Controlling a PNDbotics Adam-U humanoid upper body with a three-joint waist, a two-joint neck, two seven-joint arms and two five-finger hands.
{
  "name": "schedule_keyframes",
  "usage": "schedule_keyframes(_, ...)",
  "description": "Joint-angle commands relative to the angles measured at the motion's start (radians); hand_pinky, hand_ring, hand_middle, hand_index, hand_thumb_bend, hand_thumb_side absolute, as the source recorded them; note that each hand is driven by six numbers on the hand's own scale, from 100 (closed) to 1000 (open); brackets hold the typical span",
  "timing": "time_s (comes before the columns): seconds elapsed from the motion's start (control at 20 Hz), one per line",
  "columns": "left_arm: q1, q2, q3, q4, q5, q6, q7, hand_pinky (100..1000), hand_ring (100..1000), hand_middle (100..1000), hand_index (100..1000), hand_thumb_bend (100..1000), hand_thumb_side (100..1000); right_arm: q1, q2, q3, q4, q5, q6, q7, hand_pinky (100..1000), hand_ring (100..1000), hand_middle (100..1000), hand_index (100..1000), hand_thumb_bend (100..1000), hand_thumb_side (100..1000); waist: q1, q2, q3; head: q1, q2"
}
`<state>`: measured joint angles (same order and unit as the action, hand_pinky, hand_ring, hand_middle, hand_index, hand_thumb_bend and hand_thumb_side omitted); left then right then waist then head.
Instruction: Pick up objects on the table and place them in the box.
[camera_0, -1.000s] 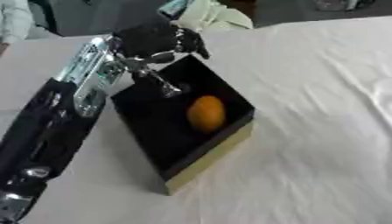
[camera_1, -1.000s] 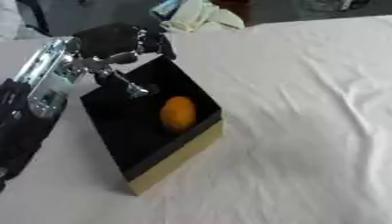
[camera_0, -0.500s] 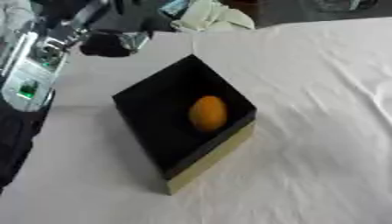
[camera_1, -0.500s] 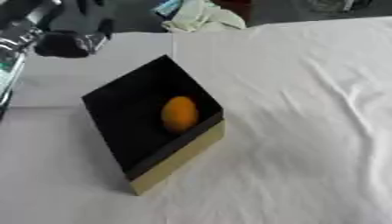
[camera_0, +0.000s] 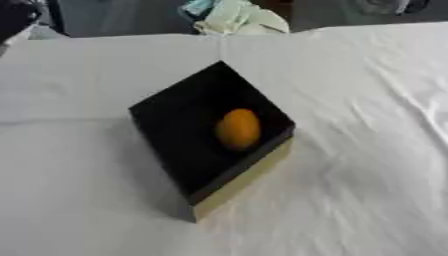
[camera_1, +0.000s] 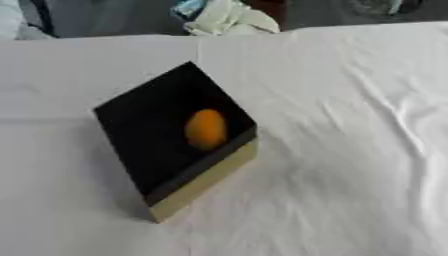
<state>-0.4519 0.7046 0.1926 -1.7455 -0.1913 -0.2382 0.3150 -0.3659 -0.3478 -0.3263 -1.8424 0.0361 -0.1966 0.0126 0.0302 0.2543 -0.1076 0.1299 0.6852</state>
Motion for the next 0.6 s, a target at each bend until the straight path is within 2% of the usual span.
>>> schedule_keyframes(0.05,0.018,0.032,0.050,0.001,0.054,-0.023,0.055,481,617,682,771,109,681,-0.016,-0.028,-0.010,-0.019,0.002,-0.005,-0.010,681,577,595,840,100,787,-0.005,-0.012,0.003,-0.003,0.000)
schedule_keyframes(0.1,0.028,0.029,0.056,0.007,0.068,-0.031,0.058,483,615,681,769,100,720,-0.016,-0.028,-0.010,-0.018,0.002,-0.006,-0.012,681,577,596,840,100,785,-0.007,-0.011,0.004,-0.004,0.001)
schedule_keyframes(0.35,0.075,0.002,0.086,0.025,0.122,-0.067,0.041,490,615,680,771,100,725,-0.020,-0.029,-0.014,-0.016,0.001,-0.014,-0.026,681,578,596,840,100,780,-0.019,-0.008,0.004,-0.003,0.004)
schedule_keyframes(0.6,0.109,-0.024,0.111,0.032,0.144,-0.079,0.025,485,609,674,769,114,725,-0.022,-0.028,-0.017,-0.016,0.002,-0.017,-0.036,681,579,597,840,100,774,-0.025,-0.009,0.007,-0.001,0.005)
